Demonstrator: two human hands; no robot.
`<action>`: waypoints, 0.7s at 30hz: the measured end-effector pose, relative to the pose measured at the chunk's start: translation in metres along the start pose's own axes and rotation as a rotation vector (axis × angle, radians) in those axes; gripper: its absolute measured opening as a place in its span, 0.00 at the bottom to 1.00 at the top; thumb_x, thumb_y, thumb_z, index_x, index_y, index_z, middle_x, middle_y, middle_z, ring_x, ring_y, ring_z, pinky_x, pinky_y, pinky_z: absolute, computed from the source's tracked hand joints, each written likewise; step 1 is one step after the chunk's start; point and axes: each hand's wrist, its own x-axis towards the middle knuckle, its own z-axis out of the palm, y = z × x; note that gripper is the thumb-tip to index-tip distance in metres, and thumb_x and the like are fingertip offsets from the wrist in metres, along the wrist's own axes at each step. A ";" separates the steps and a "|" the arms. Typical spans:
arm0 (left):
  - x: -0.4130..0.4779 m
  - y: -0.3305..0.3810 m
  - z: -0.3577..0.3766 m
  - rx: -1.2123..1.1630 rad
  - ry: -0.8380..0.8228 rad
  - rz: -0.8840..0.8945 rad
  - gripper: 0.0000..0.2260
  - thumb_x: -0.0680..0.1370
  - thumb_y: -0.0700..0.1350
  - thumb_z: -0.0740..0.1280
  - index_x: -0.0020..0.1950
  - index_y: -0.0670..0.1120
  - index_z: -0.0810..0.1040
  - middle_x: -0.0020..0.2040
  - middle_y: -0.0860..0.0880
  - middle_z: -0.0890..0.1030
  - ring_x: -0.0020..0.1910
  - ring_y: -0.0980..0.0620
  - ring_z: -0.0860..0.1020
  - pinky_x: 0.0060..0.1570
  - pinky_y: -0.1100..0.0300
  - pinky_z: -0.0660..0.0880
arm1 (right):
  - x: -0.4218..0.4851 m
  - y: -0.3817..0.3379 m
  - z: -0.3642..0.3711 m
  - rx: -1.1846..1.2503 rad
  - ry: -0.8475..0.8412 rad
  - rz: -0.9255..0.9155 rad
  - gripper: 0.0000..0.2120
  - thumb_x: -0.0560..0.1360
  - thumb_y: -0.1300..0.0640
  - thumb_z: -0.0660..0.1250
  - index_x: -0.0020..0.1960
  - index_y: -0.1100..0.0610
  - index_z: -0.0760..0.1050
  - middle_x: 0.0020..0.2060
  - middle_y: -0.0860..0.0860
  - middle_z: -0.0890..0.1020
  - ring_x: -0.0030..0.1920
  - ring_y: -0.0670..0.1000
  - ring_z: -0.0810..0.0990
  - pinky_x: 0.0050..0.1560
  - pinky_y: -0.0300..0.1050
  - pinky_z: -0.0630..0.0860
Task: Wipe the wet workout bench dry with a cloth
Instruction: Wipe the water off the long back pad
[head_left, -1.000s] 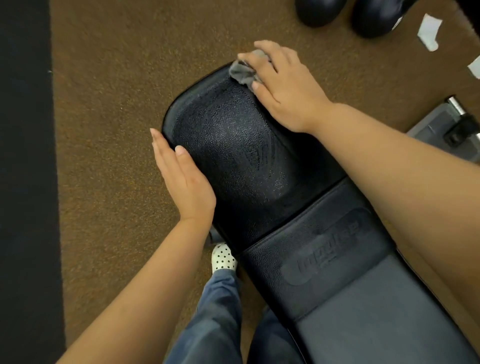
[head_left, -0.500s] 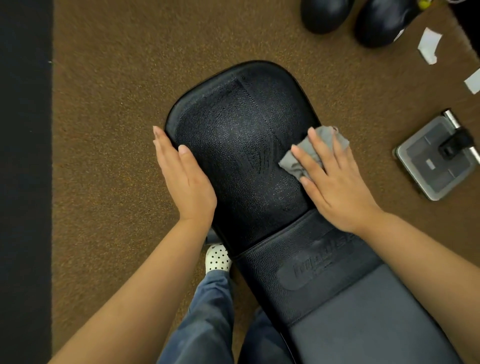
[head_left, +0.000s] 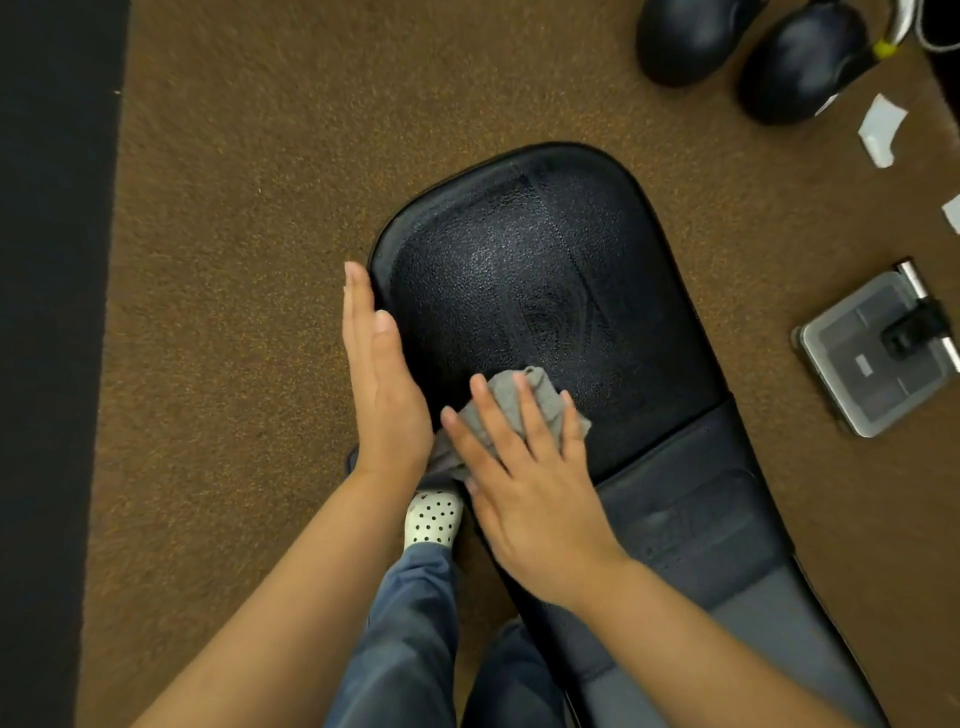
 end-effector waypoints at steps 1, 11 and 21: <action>-0.003 0.000 -0.005 0.002 -0.005 0.009 0.28 0.81 0.57 0.46 0.78 0.46 0.53 0.79 0.51 0.53 0.76 0.62 0.51 0.76 0.58 0.49 | 0.006 -0.006 0.000 0.015 -0.001 0.018 0.33 0.77 0.51 0.56 0.78 0.50 0.45 0.78 0.52 0.48 0.77 0.58 0.45 0.73 0.65 0.46; -0.079 0.008 0.006 0.344 -0.173 0.365 0.30 0.82 0.61 0.41 0.76 0.42 0.54 0.77 0.48 0.56 0.78 0.46 0.52 0.75 0.48 0.47 | 0.051 0.004 -0.049 1.115 -0.186 0.054 0.42 0.71 0.67 0.54 0.75 0.44 0.35 0.75 0.36 0.47 0.76 0.41 0.42 0.75 0.53 0.33; -0.033 -0.001 0.025 0.868 -0.040 0.324 0.29 0.79 0.60 0.58 0.78 0.50 0.57 0.79 0.46 0.53 0.77 0.42 0.47 0.73 0.43 0.47 | 0.034 0.126 -0.072 0.423 0.170 0.101 0.26 0.79 0.60 0.56 0.76 0.51 0.56 0.76 0.49 0.58 0.77 0.46 0.52 0.77 0.49 0.49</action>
